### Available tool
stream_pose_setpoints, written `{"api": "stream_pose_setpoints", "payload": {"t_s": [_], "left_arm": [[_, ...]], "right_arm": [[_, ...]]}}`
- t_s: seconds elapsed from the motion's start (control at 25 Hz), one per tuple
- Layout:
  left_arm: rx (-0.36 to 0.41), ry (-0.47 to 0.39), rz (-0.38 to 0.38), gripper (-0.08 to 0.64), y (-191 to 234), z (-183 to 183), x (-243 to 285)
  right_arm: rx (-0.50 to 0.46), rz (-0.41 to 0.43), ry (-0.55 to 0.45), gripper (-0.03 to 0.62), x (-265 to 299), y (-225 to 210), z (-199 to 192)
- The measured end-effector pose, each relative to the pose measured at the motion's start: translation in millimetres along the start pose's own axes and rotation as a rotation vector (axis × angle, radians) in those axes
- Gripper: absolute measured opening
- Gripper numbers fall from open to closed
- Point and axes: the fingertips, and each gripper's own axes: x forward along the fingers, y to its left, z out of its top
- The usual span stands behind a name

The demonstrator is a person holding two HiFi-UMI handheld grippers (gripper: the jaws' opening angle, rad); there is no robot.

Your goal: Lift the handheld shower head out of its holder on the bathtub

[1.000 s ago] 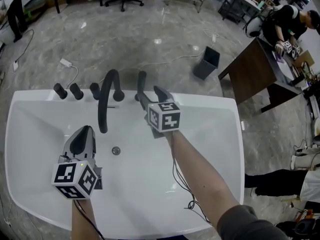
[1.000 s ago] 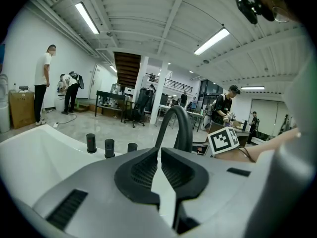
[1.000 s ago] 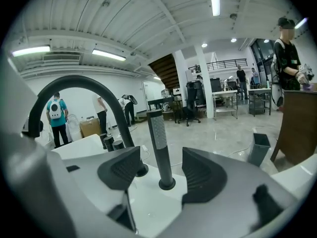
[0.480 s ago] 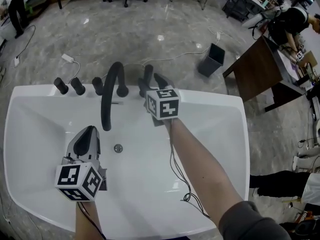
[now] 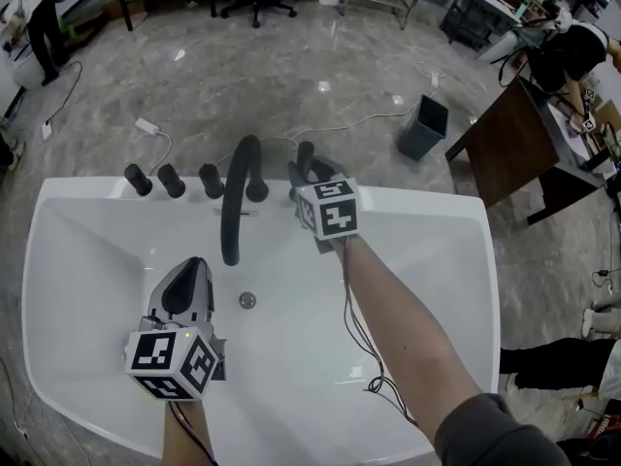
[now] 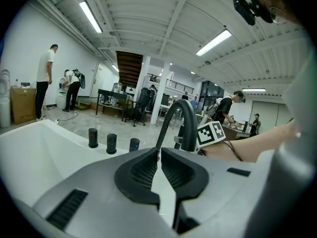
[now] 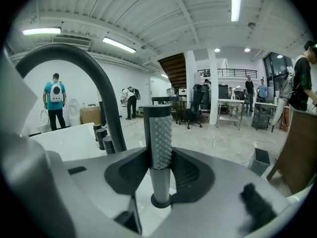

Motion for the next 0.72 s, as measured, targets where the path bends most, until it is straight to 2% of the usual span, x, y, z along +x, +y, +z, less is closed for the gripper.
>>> {"api": "stream_pose_setpoints", "payload": {"t_s": [0.12,0.36,0.72], "left_arm": [[0.014,0.004,-0.005,0.032,-5,2,-3],[0.031,-0.011,-0.016,0.032,-16,14,-11],[0.060,-0.010,-0.050,0.032,-38,30,-24]], "right_arm": [[-0.001,0.008,0.011,0.145,-7,1,0],[0.012,-0.005,-0.089,0.144,-36,3,21],[0.033,-0.001,-0.172,0.144,-86,3,59]]}}
